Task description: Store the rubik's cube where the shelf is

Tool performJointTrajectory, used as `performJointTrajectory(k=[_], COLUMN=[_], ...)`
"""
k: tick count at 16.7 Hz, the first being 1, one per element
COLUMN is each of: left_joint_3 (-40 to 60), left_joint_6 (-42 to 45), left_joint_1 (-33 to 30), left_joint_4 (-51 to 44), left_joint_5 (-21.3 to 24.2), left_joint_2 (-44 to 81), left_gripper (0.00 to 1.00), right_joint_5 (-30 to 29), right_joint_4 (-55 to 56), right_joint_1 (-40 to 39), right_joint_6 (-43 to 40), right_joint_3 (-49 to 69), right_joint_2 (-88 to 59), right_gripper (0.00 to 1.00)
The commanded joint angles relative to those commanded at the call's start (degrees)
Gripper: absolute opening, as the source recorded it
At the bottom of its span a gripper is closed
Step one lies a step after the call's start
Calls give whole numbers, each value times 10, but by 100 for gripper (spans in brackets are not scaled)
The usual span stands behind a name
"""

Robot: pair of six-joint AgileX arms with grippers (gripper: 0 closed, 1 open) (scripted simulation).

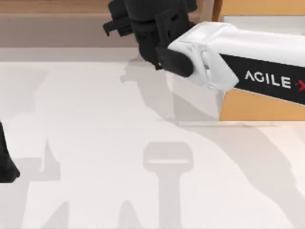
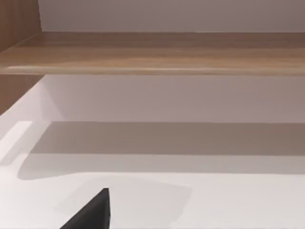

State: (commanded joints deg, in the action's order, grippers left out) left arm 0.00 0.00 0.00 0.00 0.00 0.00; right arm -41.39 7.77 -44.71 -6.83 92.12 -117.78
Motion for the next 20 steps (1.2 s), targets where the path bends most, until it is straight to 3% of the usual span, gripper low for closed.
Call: performJointTrajectory(k=[6,10,20], left_joint_3=[0,0,0], left_joint_6=[0,0,0], left_joint_1=[0,0,0], left_joint_4=[0,0,0], left_joint_5=[0,0,0], left_joint_2=[0,0,0], left_gripper=[100,100,100], right_joint_5=[-55,-72,-75], right_joint_4=[283,412,458], right_joint_1=[-18,-22,-19], right_joint_6=[4,12,17], right_joint_3=[-28,-34,-33], right_joint_2=[-91,-148,-170], right_gripper=[0,0,0])
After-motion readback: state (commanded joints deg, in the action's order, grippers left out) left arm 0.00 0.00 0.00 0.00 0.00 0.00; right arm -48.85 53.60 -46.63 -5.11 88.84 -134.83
